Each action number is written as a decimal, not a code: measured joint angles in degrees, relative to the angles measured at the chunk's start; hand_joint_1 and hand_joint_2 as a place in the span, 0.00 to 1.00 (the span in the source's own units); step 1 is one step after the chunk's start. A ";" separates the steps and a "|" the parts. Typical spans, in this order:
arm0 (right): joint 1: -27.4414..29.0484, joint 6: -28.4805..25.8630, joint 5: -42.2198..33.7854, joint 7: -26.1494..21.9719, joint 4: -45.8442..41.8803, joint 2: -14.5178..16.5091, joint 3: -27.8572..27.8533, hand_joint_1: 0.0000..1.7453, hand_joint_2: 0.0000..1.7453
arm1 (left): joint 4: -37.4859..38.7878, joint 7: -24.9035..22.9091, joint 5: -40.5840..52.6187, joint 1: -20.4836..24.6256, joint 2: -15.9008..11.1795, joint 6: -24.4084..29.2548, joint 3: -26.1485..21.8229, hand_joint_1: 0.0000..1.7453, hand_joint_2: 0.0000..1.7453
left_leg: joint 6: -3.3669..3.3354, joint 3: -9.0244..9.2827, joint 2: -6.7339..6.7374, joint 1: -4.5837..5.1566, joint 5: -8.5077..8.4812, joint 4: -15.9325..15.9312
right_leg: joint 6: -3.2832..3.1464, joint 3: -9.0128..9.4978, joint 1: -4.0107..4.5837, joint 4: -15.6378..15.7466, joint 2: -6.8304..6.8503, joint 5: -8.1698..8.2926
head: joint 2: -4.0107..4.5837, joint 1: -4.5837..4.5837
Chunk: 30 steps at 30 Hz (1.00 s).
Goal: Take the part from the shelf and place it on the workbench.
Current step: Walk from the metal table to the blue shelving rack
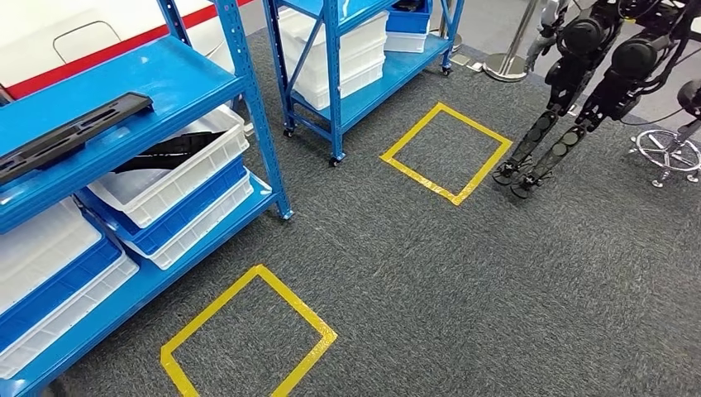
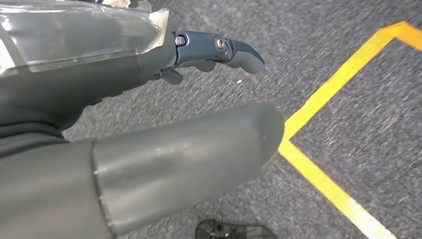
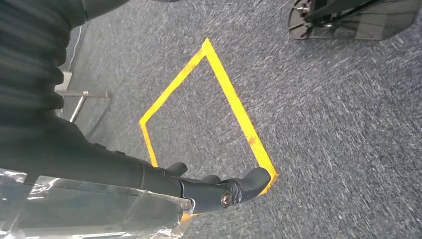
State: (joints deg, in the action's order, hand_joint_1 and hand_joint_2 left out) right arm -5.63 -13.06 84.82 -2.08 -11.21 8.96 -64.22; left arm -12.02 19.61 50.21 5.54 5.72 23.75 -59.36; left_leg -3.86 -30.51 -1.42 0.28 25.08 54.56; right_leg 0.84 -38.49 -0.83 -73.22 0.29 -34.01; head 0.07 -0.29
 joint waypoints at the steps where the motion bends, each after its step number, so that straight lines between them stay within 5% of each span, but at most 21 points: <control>1: 0.04 -0.02 -0.01 0.01 0.00 -0.10 -0.01 0.00 1.00 | 0.01 -0.02 0.02 -0.04 0.10 -0.04 0.00 0.00 0.00 | 0.22 0.09 -0.44 -0.10 0.15 0.16 | 0.69 1.29 -0.18 3.09 -0.08 1.63 | 0.00 0.00; 3: 0.05 -0.07 -0.02 0.04 0.01 -0.23 0.00 0.00 1.00 | 0.02 -0.02 0.05 -0.06 0.23 -0.11 0.00 0.00 0.00 | 1.03 -0.04 -1.21 -0.18 0.84 1.10 | 1.74 5.02 -0.61 11.40 -0.71 5.19 | 0.00 -0.06; 5: -0.01 -0.07 -0.03 0.07 0.02 -0.25 0.01 0.00 1.00 | 0.02 -0.02 0.06 -0.07 0.23 -0.09 0.00 0.00 0.00 | 1.80 -0.44 -1.66 -0.08 1.65 2.15 | 1.30 6.95 -0.65 15.40 -1.13 6.69 | 0.00 -0.08; 8: -0.12 -0.07 -0.01 0.15 0.03 -0.17 0.02 0.00 1.00 | 0.01 -0.02 0.11 -0.23 0.17 -0.05 0.00 0.00 0.00 | 2.30 -0.72 -1.64 -0.38 2.18 2.81 | 0.02 7.13 -0.58 15.48 -0.79 6.84 | 0.00 -0.01; 10: -0.14 -0.08 0.04 0.16 0.03 -0.09 0.05 0.00 1.00 | 0.01 -0.02 0.16 -0.28 0.14 -0.01 0.01 0.00 0.00 | 2.85 -1.89 -0.40 -0.63 4.02 5.66 | -0.49 7.28 -0.76 15.58 -0.48 6.84 | 0.00 0.18; 13: -0.03 -0.11 0.14 0.15 0.02 -0.09 0.07 0.00 1.00 | 0.02 -0.02 0.22 -0.23 0.17 0.01 0.01 0.00 0.00 | 3.58 -7.56 1.16 -0.88 9.20 16.69 | -0.95 7.36 -0.38 15.58 0.25 6.59 | 0.00 0.37; 15: 0.05 -0.12 0.20 0.15 0.02 -0.12 0.07 0.00 1.00 | 0.02 -0.02 0.21 -0.32 0.19 0.00 0.00 0.00 0.00 | 3.39 -9.50 1.27 -0.89 9.04 19.44 | -1.15 7.45 -0.08 15.57 0.76 6.43 | 0.00 0.37; 19: -0.05 -0.20 0.15 0.09 0.03 0.10 0.15 0.00 1.00 | -0.01 -0.02 0.41 -0.26 0.02 -0.09 0.01 0.00 0.00 | 0.80 -3.46 2.94 0.07 1.93 6.17 | -1.40 8.08 0.48 15.78 1.60 6.11 | 0.00 0.28; 21: -0.07 -0.26 0.05 0.07 0.05 0.33 0.22 0.00 1.00 | -0.04 -0.13 0.59 -0.08 -0.12 -0.13 0.03 0.00 0.00 | -0.16 -2.20 3.92 0.74 1.44 3.35 | -1.10 8.25 0.32 16.03 2.15 6.00 | 0.00 0.28; 24: -0.10 -0.31 0.07 0.07 0.08 0.54 0.41 0.00 1.00 | -0.01 -2.35 -0.04 0.00 -0.14 -1.32 -0.02 0.00 0.00 | -0.72 -1.03 2.88 0.72 0.48 1.07 | -0.43 8.62 0.50 16.26 2.72 5.78 | 0.00 0.36; 26: -0.13 -0.32 0.31 0.11 0.09 0.40 0.64 0.00 1.00 | 0.10 -8.02 -1.55 0.14 -0.02 -4.90 -0.48 0.00 0.00 | -0.97 0.23 2.13 0.32 -0.57 -0.95 | -0.60 7.02 0.72 12.50 1.51 3.93 | 0.00 0.28; 28: -0.06 -0.26 0.59 0.27 0.09 0.08 0.92 0.00 1.00 | 0.24 -16.11 -2.84 0.29 0.14 -9.99 -1.21 0.00 0.00 | -0.95 0.44 1.38 0.31 -0.83 -1.25 | -0.75 3.35 0.30 5.14 0.29 0.98 | 0.00 0.15; 30: 0.11 -0.15 0.71 0.39 0.09 -0.26 1.14 0.00 1.00 | 0.36 -21.95 -3.42 0.21 0.40 -13.52 -1.88 0.00 0.00 | -0.68 0.41 0.46 0.29 -0.68 -1.03 | -0.01 1.10 -0.14 1.40 0.05 0.20 | 0.00 0.08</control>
State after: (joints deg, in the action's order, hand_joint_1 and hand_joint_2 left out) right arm -5.53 -13.21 85.53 -1.69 -11.13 8.70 -63.08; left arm -11.66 -2.34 46.79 5.74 6.12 10.23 -61.24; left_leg -4.53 -30.09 -0.96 0.57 24.40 53.52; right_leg 0.83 -37.39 -0.96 -71.82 0.35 -33.81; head 0.07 -0.21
